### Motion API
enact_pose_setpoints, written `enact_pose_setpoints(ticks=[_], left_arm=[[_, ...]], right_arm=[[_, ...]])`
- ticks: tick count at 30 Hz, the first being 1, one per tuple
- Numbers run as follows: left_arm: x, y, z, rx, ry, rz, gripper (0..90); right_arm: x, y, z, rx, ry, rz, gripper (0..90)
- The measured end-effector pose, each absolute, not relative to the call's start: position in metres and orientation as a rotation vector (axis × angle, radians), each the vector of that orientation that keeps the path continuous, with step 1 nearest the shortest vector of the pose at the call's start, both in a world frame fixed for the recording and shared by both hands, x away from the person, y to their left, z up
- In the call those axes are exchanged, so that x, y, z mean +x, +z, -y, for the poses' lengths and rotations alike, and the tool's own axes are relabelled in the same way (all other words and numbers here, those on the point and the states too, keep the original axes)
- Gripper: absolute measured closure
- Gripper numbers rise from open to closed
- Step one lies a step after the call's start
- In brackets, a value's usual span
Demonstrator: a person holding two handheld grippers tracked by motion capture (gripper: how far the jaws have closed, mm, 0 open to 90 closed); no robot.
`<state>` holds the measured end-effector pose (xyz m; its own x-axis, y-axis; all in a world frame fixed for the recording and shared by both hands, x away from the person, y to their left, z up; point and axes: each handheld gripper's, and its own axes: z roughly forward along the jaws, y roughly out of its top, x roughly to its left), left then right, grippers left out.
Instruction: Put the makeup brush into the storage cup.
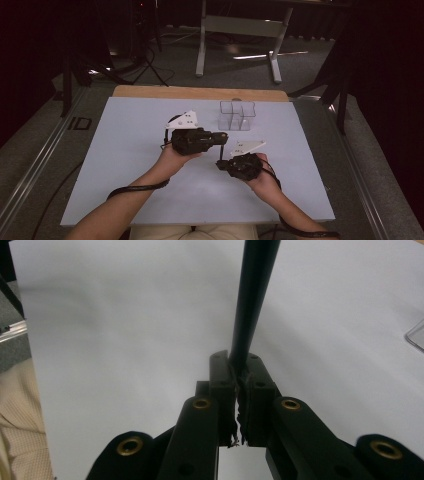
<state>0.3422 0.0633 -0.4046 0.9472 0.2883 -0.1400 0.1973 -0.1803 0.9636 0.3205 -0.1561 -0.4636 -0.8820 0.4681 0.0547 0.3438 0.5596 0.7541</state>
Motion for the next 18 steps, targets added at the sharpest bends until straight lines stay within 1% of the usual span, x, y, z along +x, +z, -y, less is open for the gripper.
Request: enact_pose_setpoints(ticks=[8, 12, 13, 17, 18], left_arm=[[0.3414, -0.4031, -0.0588, 1.778, 0.109, -0.358, 85.0], [0.3393, -0.3997, -0.0566, 1.801, 0.159, -0.348, 85.0], [0.3390, -0.3991, -0.0565, 1.803, 0.172, -0.348, 85.1], [0.3412, -0.3979, -0.0589, 1.809, 0.191, -0.363, 85.1], [0.3417, -0.3977, -0.0598, 1.812, 0.203, -0.365, 85.1]], right_arm=[[0.3214, -0.4654, 0.1582, 0.698, 1.228, -2.626, 86.2], [0.3221, -0.4656, 0.1601, 0.723, 1.248, -2.618, 84.2], [0.3225, -0.4653, 0.1611, 0.735, 1.262, -2.613, 79.3], [0.3213, -0.4595, 0.1649, 0.758, 1.305, -2.583, 64.4], [0.3206, -0.4580, 0.1655, 0.761, 1.312, -2.577, 62.7]])
